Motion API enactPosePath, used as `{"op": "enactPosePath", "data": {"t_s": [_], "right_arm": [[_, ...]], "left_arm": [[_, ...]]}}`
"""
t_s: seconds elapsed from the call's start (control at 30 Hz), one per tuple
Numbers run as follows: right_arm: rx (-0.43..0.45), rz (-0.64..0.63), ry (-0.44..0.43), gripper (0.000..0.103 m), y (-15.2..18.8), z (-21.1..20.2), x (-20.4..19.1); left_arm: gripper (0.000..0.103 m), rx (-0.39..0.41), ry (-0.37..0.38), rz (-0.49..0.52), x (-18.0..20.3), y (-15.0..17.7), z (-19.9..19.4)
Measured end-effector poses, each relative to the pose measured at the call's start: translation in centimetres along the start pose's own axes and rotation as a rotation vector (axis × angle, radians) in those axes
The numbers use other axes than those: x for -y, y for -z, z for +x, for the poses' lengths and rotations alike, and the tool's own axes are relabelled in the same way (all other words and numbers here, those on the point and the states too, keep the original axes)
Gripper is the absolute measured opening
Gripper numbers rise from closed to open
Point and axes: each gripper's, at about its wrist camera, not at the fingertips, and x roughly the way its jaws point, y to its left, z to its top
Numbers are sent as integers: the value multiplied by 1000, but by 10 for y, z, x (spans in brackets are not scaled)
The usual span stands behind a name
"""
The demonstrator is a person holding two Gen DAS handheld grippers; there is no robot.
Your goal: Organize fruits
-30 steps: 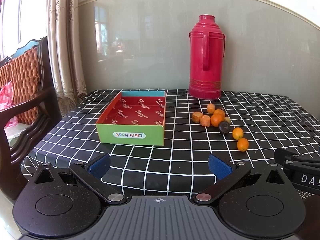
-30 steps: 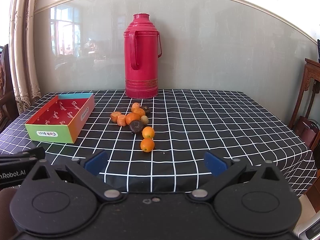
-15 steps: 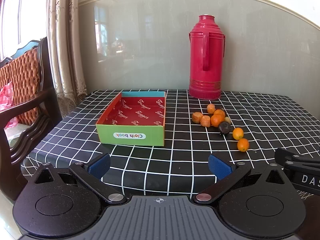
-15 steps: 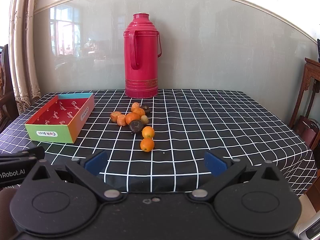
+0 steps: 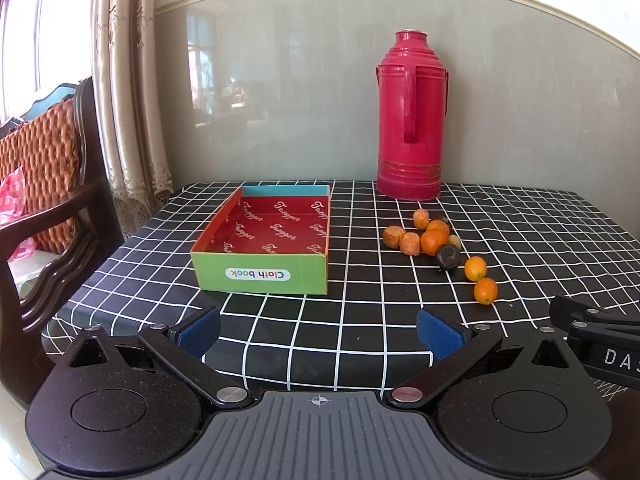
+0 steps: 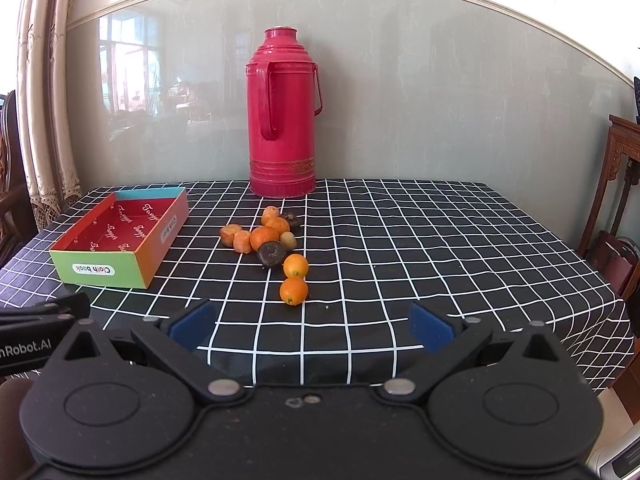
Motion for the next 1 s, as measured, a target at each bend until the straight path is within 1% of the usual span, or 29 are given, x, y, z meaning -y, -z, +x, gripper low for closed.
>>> {"op": "enactPosePath", "data": {"t_s": [0.57,0.8,0.93,1.0], "right_arm": [[11,8,9,97,-1,1,4],[55,53,81,97,-1,6,24],[58,106,110,97,1,16,45],[64,123,134,97,2,21,54]], "left_arm": [[103,7,0,19,4,-1,1],[103,17,-1,78,20,-7,14],[103,22,5,123,38,-10,28],[103,22,19,153,50,-10,36]]}}
